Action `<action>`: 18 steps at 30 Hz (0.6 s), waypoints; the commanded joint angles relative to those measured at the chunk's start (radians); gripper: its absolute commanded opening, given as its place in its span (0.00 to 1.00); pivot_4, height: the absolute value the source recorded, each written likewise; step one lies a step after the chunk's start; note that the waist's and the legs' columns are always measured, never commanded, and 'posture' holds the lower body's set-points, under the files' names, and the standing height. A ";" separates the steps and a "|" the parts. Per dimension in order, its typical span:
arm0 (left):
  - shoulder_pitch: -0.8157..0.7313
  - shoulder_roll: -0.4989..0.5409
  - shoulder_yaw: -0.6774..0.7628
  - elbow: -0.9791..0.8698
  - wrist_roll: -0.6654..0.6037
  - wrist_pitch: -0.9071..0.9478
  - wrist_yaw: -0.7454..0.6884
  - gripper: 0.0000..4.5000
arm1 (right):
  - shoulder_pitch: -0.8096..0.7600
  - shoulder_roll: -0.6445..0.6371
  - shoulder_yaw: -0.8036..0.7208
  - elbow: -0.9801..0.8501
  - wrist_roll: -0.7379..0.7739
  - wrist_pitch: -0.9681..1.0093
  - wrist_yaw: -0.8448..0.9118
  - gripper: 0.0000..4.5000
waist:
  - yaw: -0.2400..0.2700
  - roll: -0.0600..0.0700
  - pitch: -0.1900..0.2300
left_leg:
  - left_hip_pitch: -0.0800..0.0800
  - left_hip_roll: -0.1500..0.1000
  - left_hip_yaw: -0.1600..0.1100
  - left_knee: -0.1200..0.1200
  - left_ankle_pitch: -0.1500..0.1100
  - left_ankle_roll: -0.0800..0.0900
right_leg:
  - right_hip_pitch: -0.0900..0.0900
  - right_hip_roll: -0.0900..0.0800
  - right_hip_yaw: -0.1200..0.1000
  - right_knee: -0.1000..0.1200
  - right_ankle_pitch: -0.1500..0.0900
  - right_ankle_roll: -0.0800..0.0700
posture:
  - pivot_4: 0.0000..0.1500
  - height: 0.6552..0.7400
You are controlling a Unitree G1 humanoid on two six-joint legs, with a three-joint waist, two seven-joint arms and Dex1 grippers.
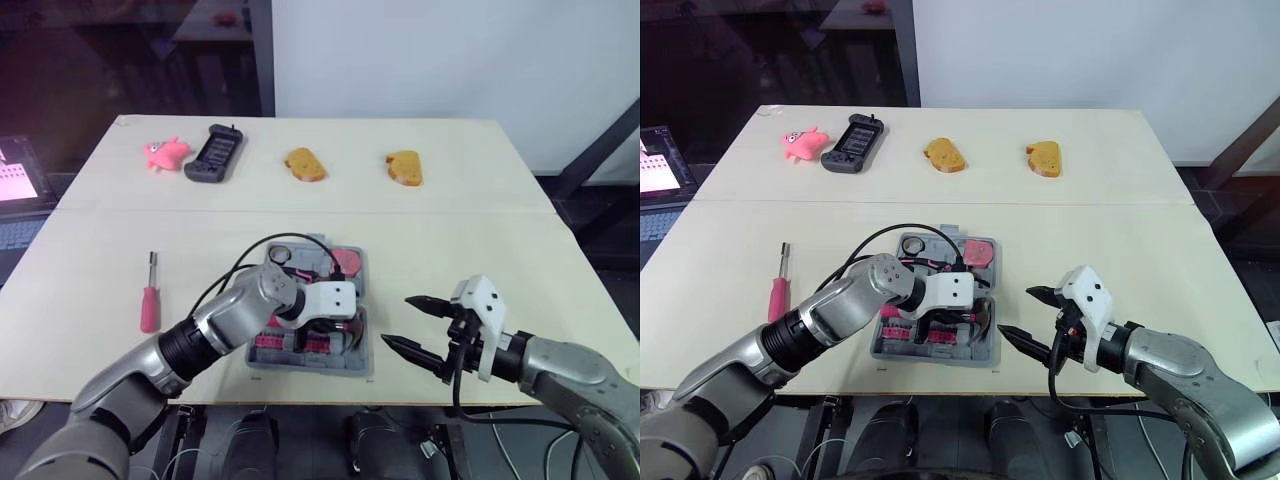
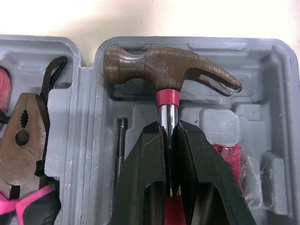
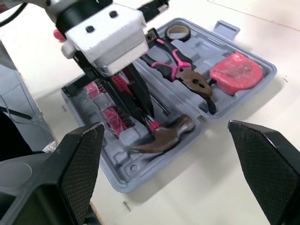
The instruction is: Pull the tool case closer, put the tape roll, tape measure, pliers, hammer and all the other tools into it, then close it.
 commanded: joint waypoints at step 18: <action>0.017 0.005 0.054 -0.042 0.030 -0.028 -0.045 0.90 | -0.015 0.015 0.017 -0.034 0.020 -0.002 -0.022 1.00 | -0.002 0.001 0.000 | 0.000 0.000 -0.001 0.001 -0.001 0.001 | 0.001 0.000 -0.001 0.000 0.000 0.000 | 1.00 1.00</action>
